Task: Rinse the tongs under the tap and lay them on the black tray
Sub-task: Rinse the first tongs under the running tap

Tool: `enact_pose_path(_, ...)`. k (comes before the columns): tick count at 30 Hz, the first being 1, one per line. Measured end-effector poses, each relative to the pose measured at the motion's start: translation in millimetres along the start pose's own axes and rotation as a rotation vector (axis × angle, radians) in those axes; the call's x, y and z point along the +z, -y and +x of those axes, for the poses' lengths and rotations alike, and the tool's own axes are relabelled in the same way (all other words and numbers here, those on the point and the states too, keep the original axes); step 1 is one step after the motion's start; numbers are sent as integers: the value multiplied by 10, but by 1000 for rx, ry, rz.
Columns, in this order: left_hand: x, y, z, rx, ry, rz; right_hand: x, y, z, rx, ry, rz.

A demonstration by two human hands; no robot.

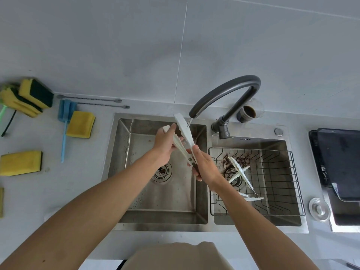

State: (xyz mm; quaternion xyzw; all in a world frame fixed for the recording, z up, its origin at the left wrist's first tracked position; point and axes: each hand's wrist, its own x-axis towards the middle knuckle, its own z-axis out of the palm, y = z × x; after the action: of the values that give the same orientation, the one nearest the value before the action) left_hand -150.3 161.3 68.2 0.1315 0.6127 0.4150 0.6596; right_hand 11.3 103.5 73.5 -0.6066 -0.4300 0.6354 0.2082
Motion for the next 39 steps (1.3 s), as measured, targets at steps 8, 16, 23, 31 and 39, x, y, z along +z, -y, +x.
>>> enact_pose_path(8,114,59,-168,67,94,93,-3,-39,29,-144,-162,-250)
enact_pose_path(16,77,-13,-141,66,97,24,-35,-9,-3,-216,-92,-232)
enact_pose_path(23,49,-12,-102,66,127,-60,-23,-80,-83,-286,-350,-692)
enact_pose_path(31,-16,1,-82,20,12,6,-46,-81,-179,-65,-359,-298)
enact_pose_path(39,-117,109,-82,12,-104,137,-139,-98,-145,-63,-288,-22)
